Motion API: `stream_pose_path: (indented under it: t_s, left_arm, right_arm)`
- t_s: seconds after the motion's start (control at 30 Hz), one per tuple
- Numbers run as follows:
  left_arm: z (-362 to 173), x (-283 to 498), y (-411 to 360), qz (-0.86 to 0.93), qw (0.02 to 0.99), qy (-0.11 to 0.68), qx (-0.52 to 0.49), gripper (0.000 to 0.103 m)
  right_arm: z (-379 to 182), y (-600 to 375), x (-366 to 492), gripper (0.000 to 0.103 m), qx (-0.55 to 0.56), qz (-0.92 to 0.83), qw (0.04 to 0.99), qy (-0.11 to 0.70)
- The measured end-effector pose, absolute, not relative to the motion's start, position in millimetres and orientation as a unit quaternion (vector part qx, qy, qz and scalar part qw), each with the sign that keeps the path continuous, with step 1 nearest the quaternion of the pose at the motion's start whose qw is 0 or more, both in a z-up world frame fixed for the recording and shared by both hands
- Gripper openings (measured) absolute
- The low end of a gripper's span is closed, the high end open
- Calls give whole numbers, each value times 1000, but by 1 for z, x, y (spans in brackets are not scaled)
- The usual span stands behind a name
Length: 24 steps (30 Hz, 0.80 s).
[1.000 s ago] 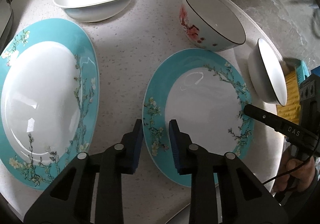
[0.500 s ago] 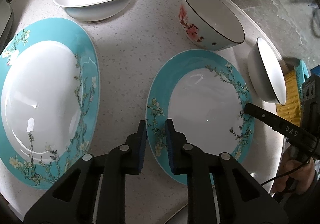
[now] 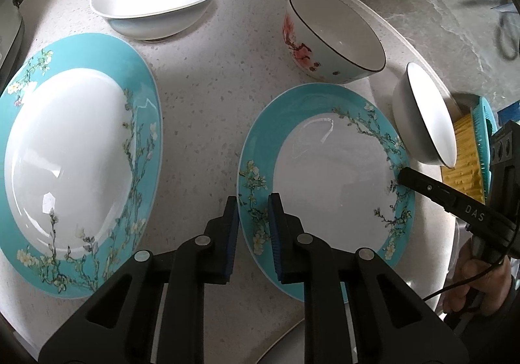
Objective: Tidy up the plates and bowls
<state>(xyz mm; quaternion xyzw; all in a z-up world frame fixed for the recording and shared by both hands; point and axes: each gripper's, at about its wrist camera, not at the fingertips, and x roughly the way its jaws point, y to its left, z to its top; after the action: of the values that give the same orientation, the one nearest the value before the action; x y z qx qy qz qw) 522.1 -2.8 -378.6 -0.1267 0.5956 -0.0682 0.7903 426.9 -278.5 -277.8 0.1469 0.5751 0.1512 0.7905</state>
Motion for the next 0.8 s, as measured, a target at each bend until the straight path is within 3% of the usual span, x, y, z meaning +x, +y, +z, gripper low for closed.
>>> stream_pose_path:
  t_s: [0.8]
  left_arm:
    - [-321, 437, -4, -114, 801, 579, -102, 16]
  right_arm:
    - [-220, -283, 342, 15, 151, 153, 813, 541]
